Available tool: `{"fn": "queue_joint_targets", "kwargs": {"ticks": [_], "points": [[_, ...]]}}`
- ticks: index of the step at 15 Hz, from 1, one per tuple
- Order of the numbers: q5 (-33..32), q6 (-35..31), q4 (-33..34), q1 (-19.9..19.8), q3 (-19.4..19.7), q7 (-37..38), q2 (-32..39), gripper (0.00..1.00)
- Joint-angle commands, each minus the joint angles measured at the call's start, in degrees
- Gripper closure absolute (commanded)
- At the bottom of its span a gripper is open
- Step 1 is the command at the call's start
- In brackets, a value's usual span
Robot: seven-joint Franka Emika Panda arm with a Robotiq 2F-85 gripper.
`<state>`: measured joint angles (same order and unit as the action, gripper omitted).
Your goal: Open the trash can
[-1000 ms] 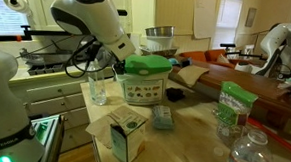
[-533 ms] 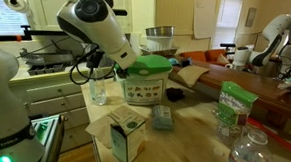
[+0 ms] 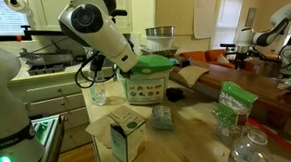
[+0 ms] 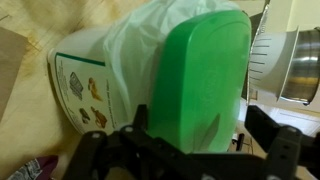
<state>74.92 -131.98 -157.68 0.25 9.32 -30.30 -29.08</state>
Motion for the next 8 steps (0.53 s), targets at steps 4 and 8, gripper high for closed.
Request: {"fn": "queue_joint_targets", "kwargs": {"ticks": [4, 8], "points": [[-2.9, 1.5, 0.1, -3.6, -3.7, 1.3, -0.2, 0.00], [-5.5, 1.1, 0.1, -4.2, -4.6, 3.0, -0.3, 0.00]]}}
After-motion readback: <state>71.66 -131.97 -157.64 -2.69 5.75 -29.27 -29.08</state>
